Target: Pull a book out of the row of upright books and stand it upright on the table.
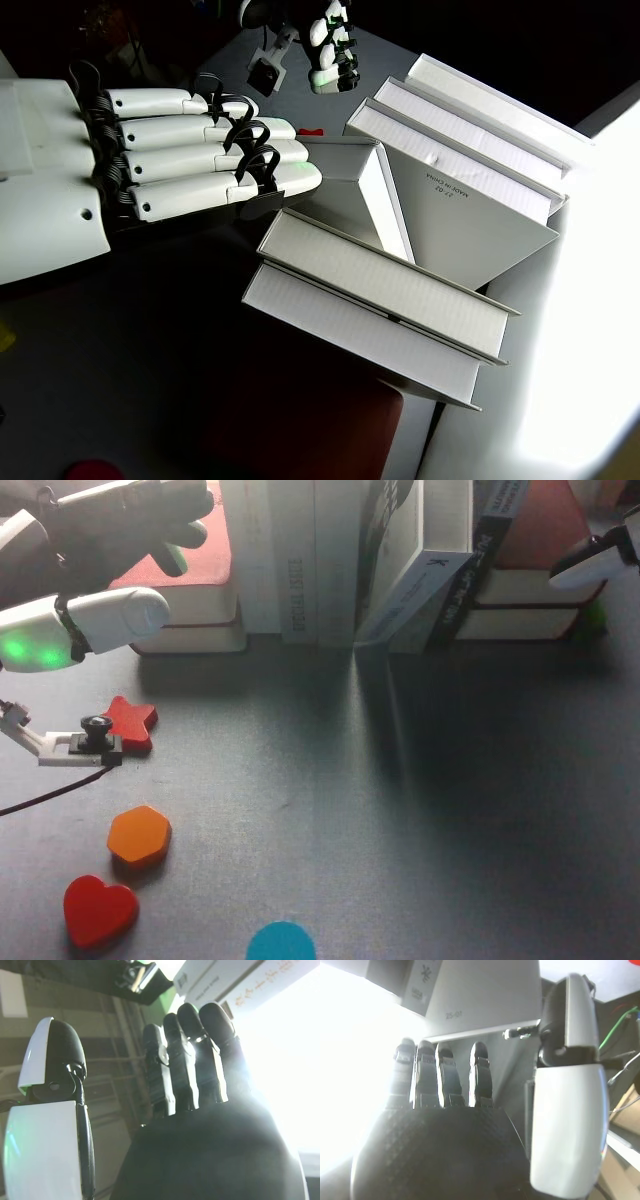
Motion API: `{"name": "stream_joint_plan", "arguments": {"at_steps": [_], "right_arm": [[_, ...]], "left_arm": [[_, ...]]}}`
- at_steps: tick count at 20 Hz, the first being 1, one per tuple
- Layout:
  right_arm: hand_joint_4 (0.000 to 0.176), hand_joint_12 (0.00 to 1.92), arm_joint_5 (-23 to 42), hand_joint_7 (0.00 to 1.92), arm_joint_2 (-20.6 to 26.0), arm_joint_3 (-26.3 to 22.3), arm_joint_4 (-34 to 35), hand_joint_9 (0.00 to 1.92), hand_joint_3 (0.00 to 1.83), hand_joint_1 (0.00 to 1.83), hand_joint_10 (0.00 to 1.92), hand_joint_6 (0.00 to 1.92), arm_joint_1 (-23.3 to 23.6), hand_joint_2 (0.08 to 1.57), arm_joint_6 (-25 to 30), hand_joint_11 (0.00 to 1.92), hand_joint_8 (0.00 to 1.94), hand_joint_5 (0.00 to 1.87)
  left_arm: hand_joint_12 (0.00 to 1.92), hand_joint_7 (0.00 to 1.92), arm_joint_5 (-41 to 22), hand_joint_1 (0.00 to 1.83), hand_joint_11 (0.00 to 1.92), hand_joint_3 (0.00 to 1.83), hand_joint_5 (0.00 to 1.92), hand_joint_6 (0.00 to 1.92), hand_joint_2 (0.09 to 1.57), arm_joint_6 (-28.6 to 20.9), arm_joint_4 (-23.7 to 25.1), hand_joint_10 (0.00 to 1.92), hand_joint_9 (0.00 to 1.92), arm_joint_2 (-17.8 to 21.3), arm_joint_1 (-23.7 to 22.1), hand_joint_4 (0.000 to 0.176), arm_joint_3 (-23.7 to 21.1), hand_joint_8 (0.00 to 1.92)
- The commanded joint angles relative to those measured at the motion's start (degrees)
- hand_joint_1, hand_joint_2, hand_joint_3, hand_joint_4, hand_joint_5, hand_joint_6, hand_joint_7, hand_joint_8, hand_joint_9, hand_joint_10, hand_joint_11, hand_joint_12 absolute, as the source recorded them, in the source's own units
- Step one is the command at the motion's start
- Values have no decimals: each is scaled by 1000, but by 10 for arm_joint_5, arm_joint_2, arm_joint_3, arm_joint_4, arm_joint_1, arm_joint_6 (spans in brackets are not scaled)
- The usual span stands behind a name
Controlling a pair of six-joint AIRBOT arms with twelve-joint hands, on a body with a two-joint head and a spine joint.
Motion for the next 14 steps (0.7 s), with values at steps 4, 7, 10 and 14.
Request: {"name": "stream_joint_plan", "arguments": {"at_steps": [4, 7, 10, 14], "right_arm": [[134, 0, 20, 0, 0, -16, 26, 0, 13, 1045, 0, 0, 18, 931, 5, 0, 0, 67], [159, 26, 23, 0, 8, -30, 9, 0, 12, 1010, 0, 4, 30, 942, 12, 53, 0, 75], [144, 539, 26, 0, 10, -45, -72, 0, 0, 908, 0, 0, 60, 945, 69, 0, 0, 72], [125, 860, 33, 0, 34, -72, -193, 4, 6, 880, 1, 2, 125, 937, 146, 0, 0, 78]], "left_arm": [[1761, 518, -64, 934, 159, 2, 580, 21, 1030, -6, -25, 1046, 268, 0, 1, 17, -2, 90], [1714, 487, -63, 953, 171, 0, 572, 15, 1026, -6, -25, 1017, 265, 0, 1, 34, -3, 78], [1691, 486, -63, 970, 155, 0, 565, 11, 1027, -6, -26, 1006, 276, 0, 1, 37, -3, 78], [1705, 501, -63, 974, 200, 0, 568, 11, 1011, -6, -26, 1013, 306, 2, 3, 37, -6, 105]]}}
